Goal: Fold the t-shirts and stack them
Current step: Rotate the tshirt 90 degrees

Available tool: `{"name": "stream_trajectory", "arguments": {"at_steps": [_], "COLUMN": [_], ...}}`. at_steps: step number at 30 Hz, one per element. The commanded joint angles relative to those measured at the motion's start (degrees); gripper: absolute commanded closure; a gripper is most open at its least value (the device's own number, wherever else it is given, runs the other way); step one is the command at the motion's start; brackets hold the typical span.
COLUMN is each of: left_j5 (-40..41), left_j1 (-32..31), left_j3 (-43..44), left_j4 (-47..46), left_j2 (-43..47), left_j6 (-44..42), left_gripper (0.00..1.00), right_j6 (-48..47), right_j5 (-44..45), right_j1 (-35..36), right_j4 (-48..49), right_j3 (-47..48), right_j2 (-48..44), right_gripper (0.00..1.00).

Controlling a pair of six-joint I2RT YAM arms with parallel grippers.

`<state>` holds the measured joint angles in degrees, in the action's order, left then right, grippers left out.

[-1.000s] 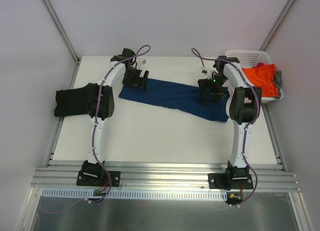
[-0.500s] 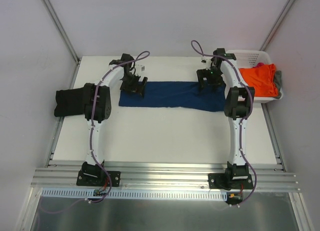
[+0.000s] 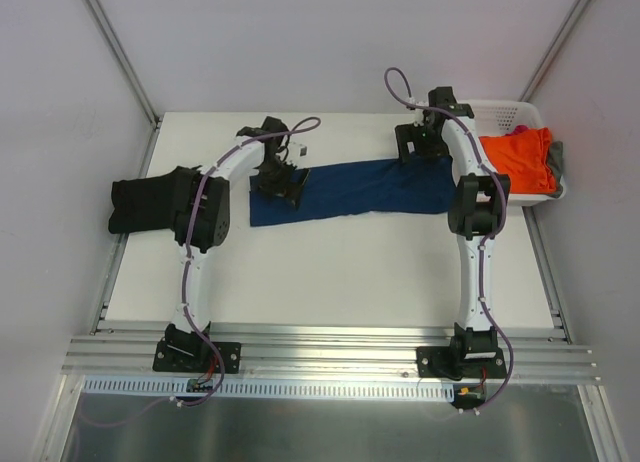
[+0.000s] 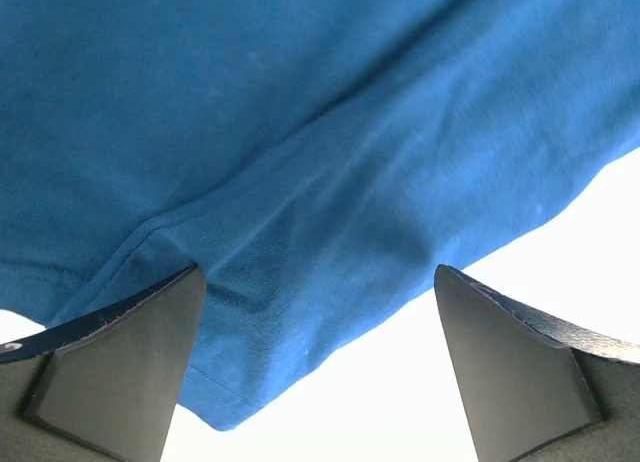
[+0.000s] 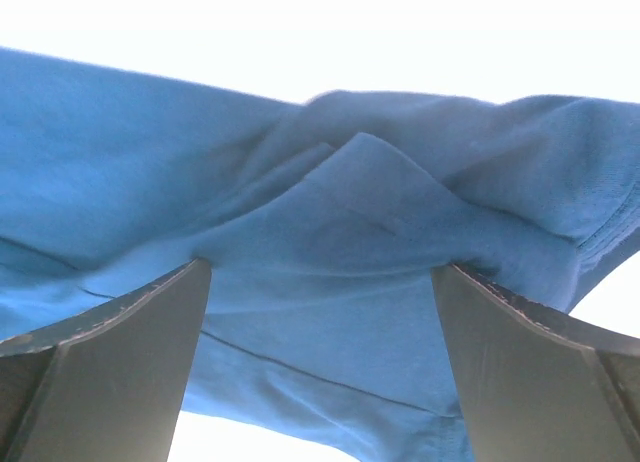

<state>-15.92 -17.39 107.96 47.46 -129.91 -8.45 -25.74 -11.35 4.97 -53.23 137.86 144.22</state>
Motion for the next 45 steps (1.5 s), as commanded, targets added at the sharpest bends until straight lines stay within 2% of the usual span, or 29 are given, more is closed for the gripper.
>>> {"name": "stream_trajectory", "arguments": {"at_steps": [1, 4, 11, 14, 20, 25, 32, 45], "left_j5": [-0.4, 0.7, 3.4, 4.8, 5.4, 3.4, 1.0, -1.0], "left_j1": [-3.3, -5.1, -6.4, -6.4, -5.7, -2.7, 2.5, 3.4], "left_j3": [-2.2, -2.9, 1.2, 2.5, 1.8, 0.8, 17.3, 20.5], "left_j4": [2.9, 3.1, 3.1, 3.2, 3.1, 3.2, 10.4, 11.0], "left_j2": [3.7, 5.2, 6.9, 6.7, 7.6, 6.6, -4.2, -6.9], "left_j6": [-0.3, -0.5, -1.3, -1.8, -2.4, -2.9, -3.9, -3.9], "left_gripper": [0.01, 0.01, 0.01, 0.01, 0.01, 0.01, 0.01, 0.01], "right_j6": [0.7, -0.4, -0.5, -0.3, -1.7, -0.9, 5.3, 4.6], "right_j5": [1.3, 2.8, 3.3, 2.0, 5.3, 6.0, 0.6, 2.5], "right_j1": [0.8, 1.7, 2.1, 2.6, 5.4, 5.3, 1.9, -0.9], "right_j4": [3.2, 3.6, 3.5, 3.1, 1.5, -0.6, -2.8, -2.8], "right_j3": [5.0, 6.6, 2.4, 2.5, 1.4, -6.1, -13.9, -13.9], "right_j2": [-1.7, -3.1, -11.7, -11.3, -9.7, -12.6, -15.7, -10.7], "right_gripper": [0.03, 0.03, 0.03, 0.03, 0.03, 0.03, 0.03, 0.03]}}
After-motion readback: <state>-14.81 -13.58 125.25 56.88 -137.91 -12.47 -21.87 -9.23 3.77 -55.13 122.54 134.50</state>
